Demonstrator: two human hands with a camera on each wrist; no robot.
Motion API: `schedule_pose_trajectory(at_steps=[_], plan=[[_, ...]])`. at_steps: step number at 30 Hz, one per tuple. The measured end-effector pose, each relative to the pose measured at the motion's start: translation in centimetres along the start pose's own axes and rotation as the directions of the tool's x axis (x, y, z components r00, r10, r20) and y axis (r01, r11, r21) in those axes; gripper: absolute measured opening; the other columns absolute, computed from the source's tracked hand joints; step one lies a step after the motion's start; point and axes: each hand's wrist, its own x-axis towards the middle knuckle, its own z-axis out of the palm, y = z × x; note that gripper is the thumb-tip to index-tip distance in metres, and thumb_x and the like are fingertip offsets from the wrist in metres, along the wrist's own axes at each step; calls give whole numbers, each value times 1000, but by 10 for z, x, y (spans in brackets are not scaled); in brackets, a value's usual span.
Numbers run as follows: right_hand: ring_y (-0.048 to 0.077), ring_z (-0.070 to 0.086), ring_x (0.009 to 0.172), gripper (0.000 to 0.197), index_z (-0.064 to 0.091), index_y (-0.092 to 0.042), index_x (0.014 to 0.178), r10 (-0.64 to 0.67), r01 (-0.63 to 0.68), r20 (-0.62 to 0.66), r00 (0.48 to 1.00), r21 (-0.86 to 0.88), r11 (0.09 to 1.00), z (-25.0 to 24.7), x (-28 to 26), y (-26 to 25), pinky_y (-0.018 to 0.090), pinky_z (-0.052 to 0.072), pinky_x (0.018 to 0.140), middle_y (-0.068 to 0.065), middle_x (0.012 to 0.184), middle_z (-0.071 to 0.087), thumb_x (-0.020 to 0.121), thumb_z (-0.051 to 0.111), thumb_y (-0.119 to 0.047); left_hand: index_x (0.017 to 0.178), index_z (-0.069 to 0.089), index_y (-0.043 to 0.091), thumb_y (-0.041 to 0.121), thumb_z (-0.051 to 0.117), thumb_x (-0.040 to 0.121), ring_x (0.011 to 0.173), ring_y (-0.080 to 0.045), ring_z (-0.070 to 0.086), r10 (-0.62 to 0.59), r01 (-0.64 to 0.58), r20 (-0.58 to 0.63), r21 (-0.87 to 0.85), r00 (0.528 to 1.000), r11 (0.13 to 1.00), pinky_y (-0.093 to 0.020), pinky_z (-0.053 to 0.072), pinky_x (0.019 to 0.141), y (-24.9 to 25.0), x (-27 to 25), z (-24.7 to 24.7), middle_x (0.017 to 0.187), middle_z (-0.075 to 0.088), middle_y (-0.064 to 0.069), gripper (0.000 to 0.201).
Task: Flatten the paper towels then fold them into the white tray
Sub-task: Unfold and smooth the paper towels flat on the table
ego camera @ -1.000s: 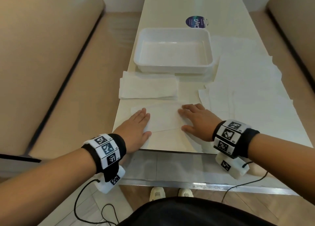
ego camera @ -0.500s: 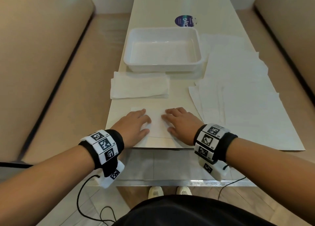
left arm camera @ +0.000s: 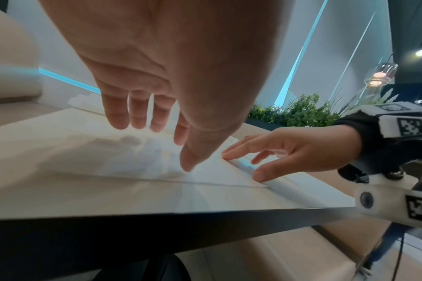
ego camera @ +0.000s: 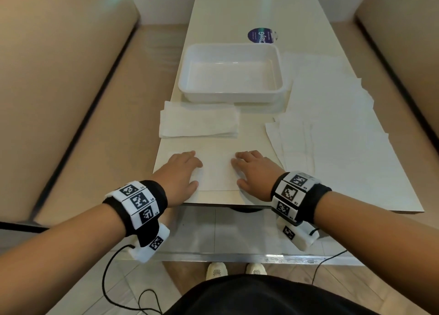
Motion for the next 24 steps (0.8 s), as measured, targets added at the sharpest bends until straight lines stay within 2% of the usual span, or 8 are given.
schedule_pose_trajectory(at_steps=[4, 8, 12, 17, 21, 24], plan=[[25, 21, 140, 57, 27, -17, 148, 18, -18, 0, 1000, 27, 999, 1, 0, -1, 39, 30, 109, 4, 157, 21, 95, 45, -31, 146, 35, 31, 38, 45, 98, 143, -20, 16, 77, -78, 56, 25, 995, 997, -36, 24, 115, 23, 9, 8, 158, 19, 1, 50], [23, 19, 142, 58, 31, -23, 147, 62, -61, -18, 998, 87, 994, -2, -12, 10, 40, 28, 112, 2, 157, 22, 93, 50, -32, 137, 43, 29, 37, 42, 99, 135, -23, 30, 42, -44, 25, 95, 999, 995, -41, 36, 106, 31, 18, 11, 150, 30, 0, 39], [22, 26, 138, 54, 40, -24, 142, 205, -190, -73, 976, 171, 967, -7, -40, 37, 39, 31, 111, 0, 152, 32, 91, 55, -33, 132, 44, 28, 39, 45, 96, 128, -24, 37, 19, -25, 43, 126, 999, 992, -41, 39, 102, 27, 21, 7, 145, 35, 1, 37], [21, 31, 134, 53, 44, -25, 139, 393, -364, -111, 913, 216, 906, -6, -83, 83, 36, 32, 107, -2, 147, 39, 90, 58, -37, 134, 42, 27, 46, 47, 94, 125, -23, 41, 14, -22, 38, 240, 999, 971, -38, 38, 101, 43, 28, -2, 145, 35, 2, 45], [21, 34, 133, 62, 39, -27, 141, 480, -452, -87, 873, 222, 864, -3, -116, 119, 37, 33, 107, -2, 148, 37, 85, 63, -41, 136, 41, 27, 48, 47, 93, 129, -20, 38, 128, -131, 28, 228, 991, 965, -36, 34, 105, 81, 36, -7, 146, 36, 4, 48], [20, 38, 130, 71, 37, -29, 142, 454, -443, 6, 891, 228, 867, 0, -135, 137, 35, 35, 106, -4, 149, 35, 79, 69, -43, 136, 43, 28, 47, 48, 93, 134, -18, 34, 261, -266, 49, 186, 964, 946, -35, 31, 108, 118, 45, -4, 149, 34, 5, 47]])
